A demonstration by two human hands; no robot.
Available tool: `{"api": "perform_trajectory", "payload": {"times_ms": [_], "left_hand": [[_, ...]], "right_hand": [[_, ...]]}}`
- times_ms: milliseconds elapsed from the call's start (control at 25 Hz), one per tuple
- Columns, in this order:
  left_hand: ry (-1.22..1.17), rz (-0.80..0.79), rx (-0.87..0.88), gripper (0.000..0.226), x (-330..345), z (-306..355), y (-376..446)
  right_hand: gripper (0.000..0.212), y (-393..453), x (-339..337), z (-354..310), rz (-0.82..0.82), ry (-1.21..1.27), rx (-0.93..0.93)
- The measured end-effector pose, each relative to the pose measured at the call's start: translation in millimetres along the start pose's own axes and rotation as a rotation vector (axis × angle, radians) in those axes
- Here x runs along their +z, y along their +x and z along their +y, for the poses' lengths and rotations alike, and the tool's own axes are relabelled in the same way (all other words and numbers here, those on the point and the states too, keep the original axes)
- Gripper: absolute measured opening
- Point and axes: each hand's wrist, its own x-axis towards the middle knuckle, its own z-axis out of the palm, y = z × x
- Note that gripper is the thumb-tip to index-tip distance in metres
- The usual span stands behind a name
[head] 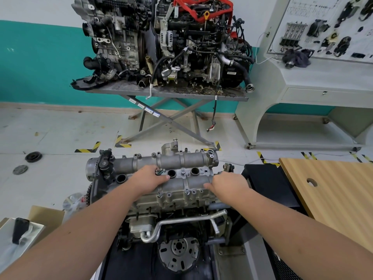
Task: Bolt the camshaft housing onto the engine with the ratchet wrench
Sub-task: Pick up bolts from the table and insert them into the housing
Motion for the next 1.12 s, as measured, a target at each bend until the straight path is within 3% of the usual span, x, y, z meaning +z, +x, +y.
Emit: {"api": "perform_trajectory", "payload": {"times_ms": [80, 200, 520, 720, 960, 1120], "left_hand": [[0.039, 0.01, 0.009, 0.031, 0.1, -0.3, -0.1], [0.127, 0.019, 0.016, 0.031, 1.2, 0.2, 0.0], [0.234, 0.007, 0.034, 0.03, 1.9, 2.0, -0.1], [0.234, 0.044, 0.056, 0.028, 0.1, 2.8, 1.2], [0.438, 0.089, 0.119, 0.032, 8.8, -3.3, 0.5], [0.508, 0.074, 0.117, 0.037, 13.5, -6.9, 2.4]], "right_hand": [[0.044, -0.8, -4.4, 1.2, -0.037, 0.058, -0.051], [0.016, -1.3, -10.0, 2.6, -0.107, 0.005, -0.147], [0.026, 0.1, -11.3, 2.6, -0.09, -0.043, -0.19], [0.029, -0.8, -9.6, 7.6, -0.032, 0.135, -0.186], [0.042, -12.7, 21.6, 10.4, 0.113, 0.48, -0.186], [0.04, -11.5, 27.7, 10.7, 0.171, 0.484, -0.221]]}}
